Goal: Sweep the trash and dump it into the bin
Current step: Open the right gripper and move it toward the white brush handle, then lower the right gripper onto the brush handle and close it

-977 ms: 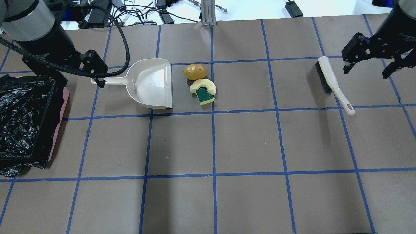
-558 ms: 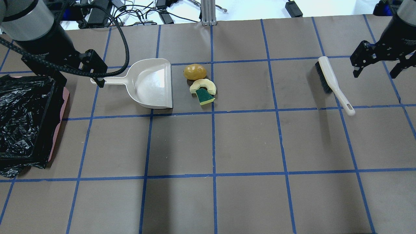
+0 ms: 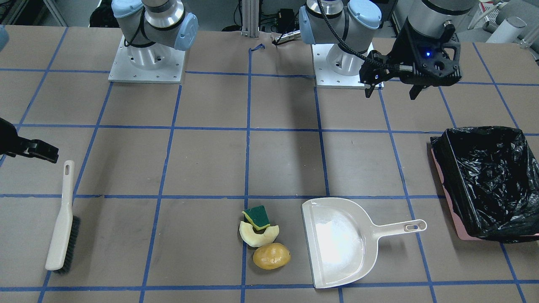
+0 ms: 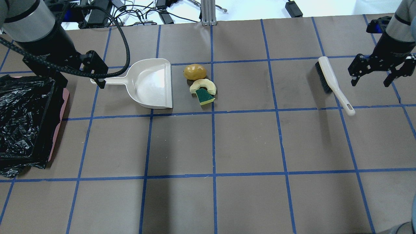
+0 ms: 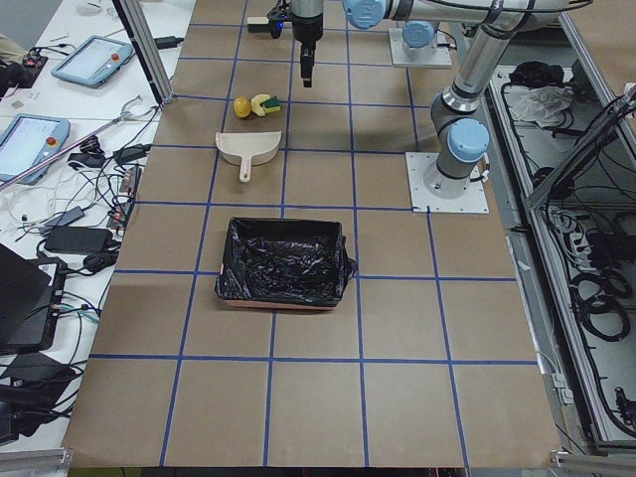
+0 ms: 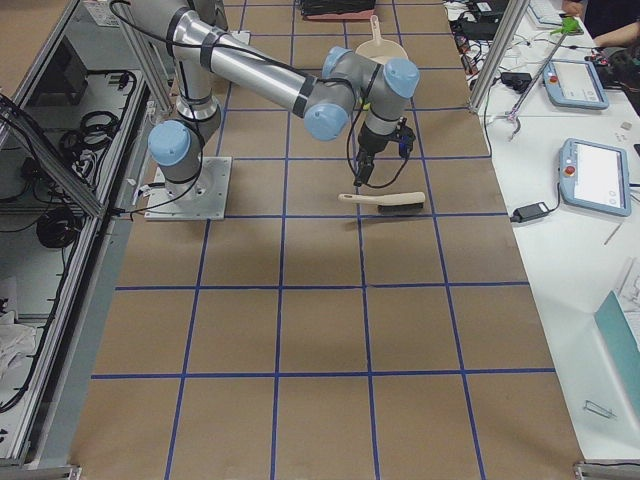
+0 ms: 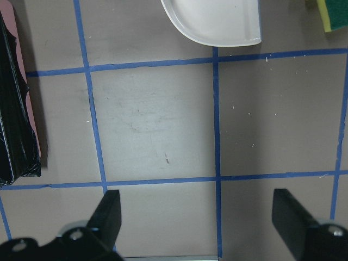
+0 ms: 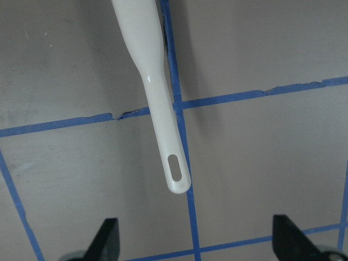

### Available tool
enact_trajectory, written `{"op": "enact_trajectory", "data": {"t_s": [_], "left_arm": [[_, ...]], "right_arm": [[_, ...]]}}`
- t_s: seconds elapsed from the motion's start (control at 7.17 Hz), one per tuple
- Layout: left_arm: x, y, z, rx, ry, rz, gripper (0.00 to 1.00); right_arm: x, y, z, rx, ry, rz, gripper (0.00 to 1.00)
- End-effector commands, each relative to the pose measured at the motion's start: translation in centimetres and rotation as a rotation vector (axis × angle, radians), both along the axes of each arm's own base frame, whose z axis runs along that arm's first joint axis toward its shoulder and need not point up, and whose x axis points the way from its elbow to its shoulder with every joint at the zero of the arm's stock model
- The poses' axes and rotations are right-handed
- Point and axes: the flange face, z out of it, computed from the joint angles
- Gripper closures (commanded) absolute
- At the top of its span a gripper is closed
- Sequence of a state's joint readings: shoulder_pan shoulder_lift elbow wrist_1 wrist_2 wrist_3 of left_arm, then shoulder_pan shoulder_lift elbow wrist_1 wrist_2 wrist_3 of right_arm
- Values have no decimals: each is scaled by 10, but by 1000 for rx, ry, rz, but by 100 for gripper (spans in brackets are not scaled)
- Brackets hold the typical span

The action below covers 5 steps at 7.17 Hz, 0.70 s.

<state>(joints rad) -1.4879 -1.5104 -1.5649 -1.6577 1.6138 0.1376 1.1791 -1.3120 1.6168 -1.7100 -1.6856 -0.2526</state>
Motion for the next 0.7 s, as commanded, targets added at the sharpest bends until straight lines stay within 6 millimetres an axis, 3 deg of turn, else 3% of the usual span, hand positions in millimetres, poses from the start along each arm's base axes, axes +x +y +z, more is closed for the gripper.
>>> {"op": "enact_trajectory", "data": {"t_s": [0.0,0.56], "left_arm": [[0,-2,-4,7,1,1,0],[0,0,0,1,-1,-1,0]], "right_arm": [[-7,-1,-50,9,-10,5,0],[-9,-4,-101,89,-39,10,0]]}}
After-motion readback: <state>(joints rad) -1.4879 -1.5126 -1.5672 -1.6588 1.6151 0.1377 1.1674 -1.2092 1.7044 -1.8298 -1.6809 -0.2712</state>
